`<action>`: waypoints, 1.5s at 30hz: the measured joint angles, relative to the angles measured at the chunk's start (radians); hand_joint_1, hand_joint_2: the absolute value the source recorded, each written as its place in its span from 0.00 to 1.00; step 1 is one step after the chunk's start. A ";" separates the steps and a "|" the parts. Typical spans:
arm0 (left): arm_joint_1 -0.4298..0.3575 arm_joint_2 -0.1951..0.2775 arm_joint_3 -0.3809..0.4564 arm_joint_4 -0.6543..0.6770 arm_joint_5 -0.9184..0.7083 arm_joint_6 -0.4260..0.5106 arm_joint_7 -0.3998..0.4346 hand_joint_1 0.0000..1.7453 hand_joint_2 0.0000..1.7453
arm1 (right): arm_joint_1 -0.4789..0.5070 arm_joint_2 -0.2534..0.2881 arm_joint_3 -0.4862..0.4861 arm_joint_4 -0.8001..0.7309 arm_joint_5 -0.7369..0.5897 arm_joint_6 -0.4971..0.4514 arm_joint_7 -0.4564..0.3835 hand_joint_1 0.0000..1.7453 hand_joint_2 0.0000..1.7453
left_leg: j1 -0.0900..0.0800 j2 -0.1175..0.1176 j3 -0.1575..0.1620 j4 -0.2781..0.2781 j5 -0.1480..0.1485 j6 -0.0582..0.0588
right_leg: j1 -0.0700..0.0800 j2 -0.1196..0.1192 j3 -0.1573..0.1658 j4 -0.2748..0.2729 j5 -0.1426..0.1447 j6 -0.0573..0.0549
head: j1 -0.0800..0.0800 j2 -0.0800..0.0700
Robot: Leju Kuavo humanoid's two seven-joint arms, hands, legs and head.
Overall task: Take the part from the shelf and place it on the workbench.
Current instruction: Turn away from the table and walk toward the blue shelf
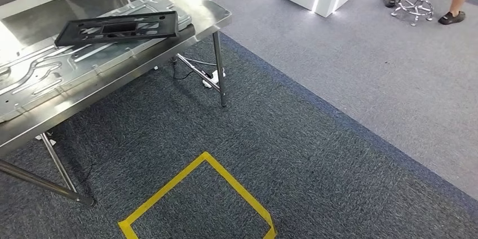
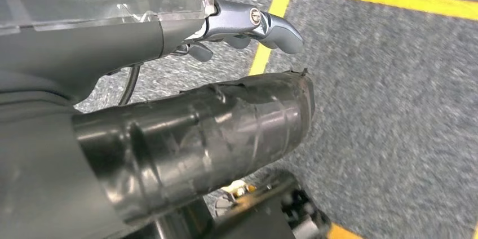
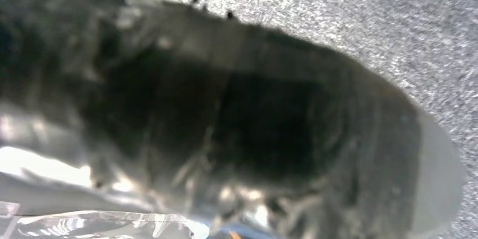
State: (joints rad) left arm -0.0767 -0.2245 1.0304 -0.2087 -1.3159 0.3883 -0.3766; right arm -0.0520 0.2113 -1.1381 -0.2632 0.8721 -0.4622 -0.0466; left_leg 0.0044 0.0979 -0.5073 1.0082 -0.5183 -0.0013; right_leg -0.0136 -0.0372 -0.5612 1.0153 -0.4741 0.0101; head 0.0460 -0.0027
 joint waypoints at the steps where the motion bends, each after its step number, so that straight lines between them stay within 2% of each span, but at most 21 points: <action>1: 0.000 0.000 0.000 0.000 0.000 0.000 -0.001 0.00 0.00 | -0.001 0.002 0.002 0.001 0.000 0.002 -0.005 0.00 0.00 | 0.003 -0.022 -0.012 0.031 -0.022 -0.004 | -0.002 0.010 0.001 -0.003 0.003 -0.007 | 0.000 0.000; 4: 0.005 0.000 0.000 0.000 -0.002 0.000 -0.002 0.00 0.00 | -0.006 0.006 0.006 0.002 -0.004 0.004 -0.017 0.00 0.00 | 0.006 -0.082 -0.099 0.218 -0.117 -0.008 | 0.002 0.044 0.000 -0.004 0.006 -0.019 | -0.001 0.000; 6: 0.008 0.000 0.001 0.000 -0.003 0.000 -0.002 0.00 0.00 | -0.006 0.006 0.006 0.002 -0.012 0.006 -0.024 0.00 0.00 | 0.006 -0.088 -0.131 0.276 -0.118 -0.006 | 0.006 0.071 0.000 -0.001 0.005 -0.021 | -0.001 0.000; 8: 0.009 0.001 0.001 0.000 -0.003 0.000 -0.001 0.00 0.00 | -0.006 0.006 0.006 0.002 -0.022 0.007 -0.030 0.00 0.00 | 0.006 -0.102 -0.098 0.187 -0.046 0.000 | 0.007 0.101 0.000 0.005 0.003 -0.020 | -0.001 0.000; 10: 0.010 0.002 0.001 0.000 -0.002 0.000 0.000 0.00 0.00 | -0.007 0.008 0.006 0.002 -0.030 0.009 -0.034 0.00 0.00 | 0.007 -0.147 -0.048 0.063 0.010 0.008 | 0.008 0.126 -0.002 0.012 0.000 -0.015 | -0.001 0.000; 12: 0.008 0.003 0.001 0.000 -0.003 0.000 0.000 0.00 0.00 | -0.007 0.010 0.005 0.002 -0.033 0.009 -0.036 0.00 0.00 | 0.005 -0.174 -0.031 0.016 0.017 0.013 | 0.005 0.147 -0.010 0.014 0.002 -0.004 | -0.001 0.000; 14: 0.006 0.002 0.002 0.000 -0.003 0.000 0.002 0.00 0.00 | -0.003 0.011 0.005 0.002 -0.033 0.009 -0.036 0.00 0.00 | 0.006 -0.156 -0.028 0.007 0.022 0.022 | 0.002 0.164 -0.016 0.013 0.005 0.008 | -0.001 0.000; 16: 0.005 0.002 0.002 0.000 -0.003 0.000 0.003 0.00 0.00 | 0.001 0.011 0.005 0.002 -0.031 0.008 -0.035 0.00 0.00 | 0.009 -0.131 -0.022 -0.007 0.031 0.036 | 0.005 0.132 -0.030 0.040 -0.015 0.017 | 0.001 0.000; 18: 0.007 0.002 0.002 0.000 -0.004 0.000 0.004 0.00 0.00 | 0.000 0.012 0.005 0.003 -0.028 0.008 -0.032 0.00 0.00 | 0.008 -0.104 -0.020 -0.015 0.034 0.045 | 0.006 0.074 -0.079 0.140 -0.073 0.023 | 0.004 0.000; 21: 0.012 0.002 0.002 0.000 -0.004 -0.001 0.006 0.00 0.00 | 0.000 0.012 0.005 0.005 -0.018 0.008 -0.027 0.00 0.00 | 0.004 -0.059 -0.021 -0.014 0.029 0.047 | -0.001 0.047 -0.144 0.275 -0.120 0.033 | 0.005 0.000; 23: 0.011 0.002 0.002 0.000 -0.005 -0.002 0.006 0.00 0.00 | 0.003 0.013 0.005 0.007 -0.010 0.007 -0.022 0.00 0.00 | 0.004 -0.035 -0.016 -0.013 0.025 0.043 | -0.006 0.033 -0.100 0.199 -0.067 0.035 | 0.005 0.000; 25: 0.011 0.002 0.002 0.000 -0.006 -0.002 0.006 0.00 0.00 | 0.003 0.013 0.005 0.007 -0.003 0.008 -0.016 0.00 0.00 | 0.002 -0.017 -0.009 -0.011 0.018 0.034 | -0.003 -0.011 -0.028 0.064 -0.016 0.029 | 0.005 0.000; 27: 0.011 0.002 0.002 0.000 -0.008 -0.001 0.005 0.00 0.00 | 0.003 0.015 0.006 0.008 0.005 0.009 -0.010 0.00 0.00 | -0.002 -0.001 -0.003 -0.009 0.012 0.023 | 0.005 -0.035 0.000 0.007 -0.004 0.016 | 0.004 0.000; 29: 0.008 0.002 0.002 0.000 -0.010 0.000 0.005 0.00 0.00 | 0.004 0.017 0.006 0.008 0.013 0.010 -0.007 0.00 0.00 | -0.002 0.011 0.003 -0.010 0.008 0.011 | 0.008 -0.016 -0.002 0.006 -0.002 0.003 | 0.004 0.000; 31: 0.006 0.002 0.002 0.000 -0.012 0.002 0.005 0.00 0.00 | 0.005 0.019 0.007 0.008 0.020 0.013 -0.006 0.00 0.00 | 0.002 -0.018 -0.002 0.017 -0.016 0.000 | 0.003 0.004 0.001 -0.001 0.003 -0.010 | 0.004 0.000; 33: 0.007 0.002 0.002 0.000 -0.014 0.002 0.004 0.00 0.00 | 0.003 0.022 0.009 0.008 0.023 0.017 -0.006 0.00 0.00 | 0.006 -0.068 -0.047 0.120 -0.078 -0.006 | 0.001 0.024 0.001 -0.004 0.007 -0.020 | 0.003 0.000; 36: 0.013 0.002 0.002 0.000 -0.017 0.003 0.004 0.00 0.00 | 0.003 0.023 0.014 0.008 0.025 0.023 -0.005 0.00 0.00 | 0.007 -0.088 -0.133 0.295 -0.137 -0.007 | 0.004 0.061 -0.002 -0.001 0.008 -0.025 | 0.003 0.000; 38: 0.015 0.002 0.002 0.000 -0.017 0.003 0.004 0.00 0.00 | 0.004 0.023 0.016 0.008 0.025 0.023 -0.005 0.00 0.00 | 0.007 -0.094 -0.118 0.245 -0.082 -0.003 | 0.004 0.090 -0.001 0.003 0.007 -0.024 | 0.003 0.000; 41: 0.015 0.003 0.002 0.000 -0.017 0.003 0.004 0.00 0.00 | 0.003 0.026 0.019 0.008 0.025 0.025 -0.005 0.00 0.00 | 0.008 -0.145 -0.040 0.050 0.012 0.007 | 0.006 0.129 -0.005 0.013 0.004 -0.016 | 0.003 0.000; 43: 0.013 0.003 0.002 0.000 -0.017 0.003 0.003 0.00 0.00 | 0.003 0.027 0.020 0.008 0.026 0.025 -0.005 0.00 0.00 | 0.006 -0.160 -0.027 0.013 0.014 0.013 | 0.005 0.147 -0.011 0.015 0.006 -0.004 | 0.003 0.000; 45: 0.010 0.002 0.002 0.000 -0.017 0.003 0.003 0.00 0.00 | 0.008 0.027 0.021 0.008 0.026 0.025 -0.005 0.00 0.00 | 0.006 -0.141 -0.024 0.005 0.021 0.025 | 0.002 0.153 -0.016 0.015 0.008 0.010 | 0.003 0.000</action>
State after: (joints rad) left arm -0.0664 -0.2225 1.0322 -0.2087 -1.3325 0.3918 -0.3739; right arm -0.0445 0.2380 -1.1174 -0.2548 0.8976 -0.4374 -0.0519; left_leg 0.0108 -0.0430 -0.5312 1.0131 -0.4973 0.0235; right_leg -0.0120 0.1161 -0.5770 1.0300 -0.4664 0.0197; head 0.0491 -0.0027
